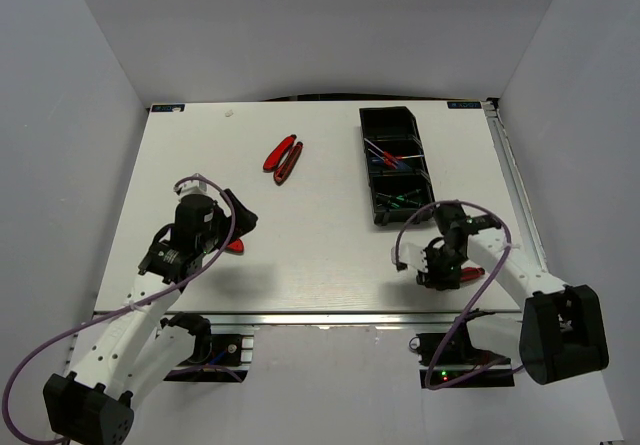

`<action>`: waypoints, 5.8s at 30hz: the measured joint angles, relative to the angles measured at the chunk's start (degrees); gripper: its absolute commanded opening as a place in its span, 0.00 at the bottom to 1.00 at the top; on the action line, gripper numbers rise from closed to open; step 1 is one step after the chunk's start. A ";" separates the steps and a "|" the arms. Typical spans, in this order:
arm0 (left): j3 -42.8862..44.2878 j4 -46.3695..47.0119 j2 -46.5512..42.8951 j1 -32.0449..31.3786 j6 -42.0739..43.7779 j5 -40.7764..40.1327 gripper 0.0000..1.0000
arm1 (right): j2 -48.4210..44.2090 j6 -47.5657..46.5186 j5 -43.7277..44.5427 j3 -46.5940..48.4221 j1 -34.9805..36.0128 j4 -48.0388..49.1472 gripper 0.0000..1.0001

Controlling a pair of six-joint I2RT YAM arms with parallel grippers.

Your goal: Sort the tools into containers

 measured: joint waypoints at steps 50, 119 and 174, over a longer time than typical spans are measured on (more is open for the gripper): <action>2.93 -1.16 5.51 0.07 -9.97 0.39 0.98 | 64.70 41.86 -26.29 86.40 -4.50 39.54 0.05; 13.99 4.37 34.16 18.12 -6.21 16.37 0.00 | 39.67 55.95 -42.95 60.24 8.11 20.68 0.89; 18.80 30.99 36.81 3.69 -9.90 25.24 0.98 | 48.26 83.95 -26.14 68.52 22.58 27.71 0.00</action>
